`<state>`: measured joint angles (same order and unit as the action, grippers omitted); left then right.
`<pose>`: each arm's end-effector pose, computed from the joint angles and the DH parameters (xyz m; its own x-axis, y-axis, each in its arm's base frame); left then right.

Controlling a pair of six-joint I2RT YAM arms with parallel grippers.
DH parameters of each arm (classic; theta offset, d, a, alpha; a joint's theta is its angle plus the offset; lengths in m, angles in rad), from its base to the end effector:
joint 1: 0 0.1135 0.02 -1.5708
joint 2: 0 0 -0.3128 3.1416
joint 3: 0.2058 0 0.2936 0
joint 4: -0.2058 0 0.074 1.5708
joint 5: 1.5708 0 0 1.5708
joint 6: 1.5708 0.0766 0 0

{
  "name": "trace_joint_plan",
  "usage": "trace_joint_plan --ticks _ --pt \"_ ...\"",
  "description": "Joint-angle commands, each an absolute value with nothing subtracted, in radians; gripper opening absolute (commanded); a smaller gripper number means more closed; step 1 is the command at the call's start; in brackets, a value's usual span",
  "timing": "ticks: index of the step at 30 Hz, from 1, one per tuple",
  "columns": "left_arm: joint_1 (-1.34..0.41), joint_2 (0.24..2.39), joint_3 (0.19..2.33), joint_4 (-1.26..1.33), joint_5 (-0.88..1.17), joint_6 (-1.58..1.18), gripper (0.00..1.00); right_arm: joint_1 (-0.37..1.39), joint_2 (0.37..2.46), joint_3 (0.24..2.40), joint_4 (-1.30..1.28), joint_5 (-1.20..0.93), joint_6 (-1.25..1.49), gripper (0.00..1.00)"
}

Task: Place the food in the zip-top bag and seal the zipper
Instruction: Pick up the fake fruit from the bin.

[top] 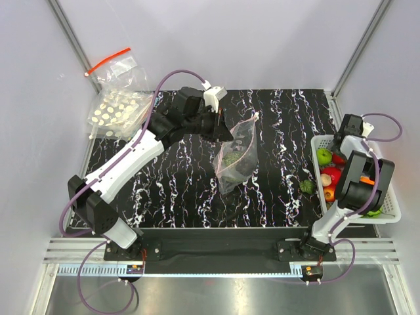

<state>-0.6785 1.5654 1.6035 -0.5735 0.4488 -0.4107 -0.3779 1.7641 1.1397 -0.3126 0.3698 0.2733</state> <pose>0.3110 -0.2934 0.4242 -0.7059 0.1071 -0.7002 0.6262 0.5562 -0.5463 0.3936 -0.1860 0.1840 -0.5746 0.4989 -0.6488 0.7250 0.6781 -0.1206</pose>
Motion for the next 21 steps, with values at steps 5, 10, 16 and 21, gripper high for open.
trace_joint_plan --ticks 5,10,16,21 --pt "-0.672 1.517 1.608 -0.531 0.463 -0.402 0.08 -0.387 1.491 1.069 -0.281 0.45 0.276 0.6" --pt "-0.672 1.508 1.608 -0.532 0.465 -0.396 0.08 -0.385 1.359 1.08 -0.36 0.367 0.273 0.6" --pt "-0.672 1.505 1.608 -0.534 0.468 -0.388 0.08 -0.385 1.14 1.104 -0.459 0.125 0.276 0.58" --pt "-0.672 1.487 1.595 -0.535 0.457 -0.379 0.08 -0.348 0.942 1.15 -0.517 -0.228 0.357 0.57"
